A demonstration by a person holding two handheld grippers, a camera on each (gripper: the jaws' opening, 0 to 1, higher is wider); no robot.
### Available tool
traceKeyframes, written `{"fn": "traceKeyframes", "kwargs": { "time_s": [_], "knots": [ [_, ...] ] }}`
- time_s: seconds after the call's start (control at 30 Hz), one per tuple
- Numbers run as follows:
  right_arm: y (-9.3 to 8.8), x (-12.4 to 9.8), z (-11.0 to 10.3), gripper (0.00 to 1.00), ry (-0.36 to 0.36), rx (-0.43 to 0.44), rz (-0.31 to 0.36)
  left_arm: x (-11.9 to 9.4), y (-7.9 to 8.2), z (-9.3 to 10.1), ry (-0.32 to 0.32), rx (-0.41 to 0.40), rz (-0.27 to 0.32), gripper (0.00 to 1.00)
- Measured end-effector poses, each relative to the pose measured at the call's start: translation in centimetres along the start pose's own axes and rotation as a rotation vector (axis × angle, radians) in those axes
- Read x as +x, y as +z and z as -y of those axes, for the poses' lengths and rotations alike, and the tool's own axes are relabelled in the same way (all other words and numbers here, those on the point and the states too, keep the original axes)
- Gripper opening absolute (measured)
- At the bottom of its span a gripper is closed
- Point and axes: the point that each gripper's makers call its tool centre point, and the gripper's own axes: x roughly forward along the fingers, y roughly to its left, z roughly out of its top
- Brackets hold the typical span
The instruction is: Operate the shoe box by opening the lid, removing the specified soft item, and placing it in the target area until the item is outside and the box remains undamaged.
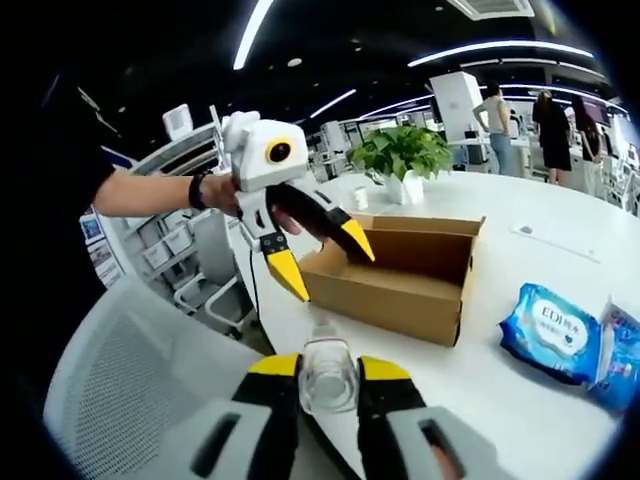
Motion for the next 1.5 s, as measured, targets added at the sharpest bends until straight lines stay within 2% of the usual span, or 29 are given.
{"fn": "traceKeyframes", "kwargs": {
  "time_s": [0.2,0.53,0.6,0.7,0.83,1.0,1.23,1.5],
  "knots": [
    [-0.1,-0.6,0.6,0.17,-0.011,0.0,-0.005,-0.6,-0.6,-1.4,0.088,-0.051,0.015,0.51],
    [-0.2,-2.3,2.3,0.17,-0.043,-0.001,-0.015,-1.6,-0.9,-3.1,0.22,-0.169,0.087,0.53],
    [-0.3,-2.6,2.7,0.17,-0.051,0.0,-0.018,-1.9,-1.4,-3.7,0.275,-0.184,0.083,0.52],
    [-0.4,-3.1,3.2,0.17,-0.06,-0.002,-0.024,-2.1,-1.2,-3.5,0.28,-0.239,0.13,0.53],
    [-0.7,-3.8,3.8,0.17,-0.065,-0.011,-0.042,-2.3,-1.9,-3.5,0.309,-0.251,0.121,0.53],
    [-0.6,-4.7,4.5,0.17,-0.073,-0.017,-0.048,-3.0,-2.0,-3.7,0.344,-0.285,0.144,0.53],
    [-0.5,-6.0,6.4,0.17,-0.096,-0.029,-0.06,-3.9,-2.3,-4.0,0.391,-0.326,0.172,0.53],
    [0.2,-7.4,9.0,0.17,-0.117,-0.077,-0.09,-4.3,-3.1,-3.6,0.411,-0.348,0.166,0.53]
  ]
}}
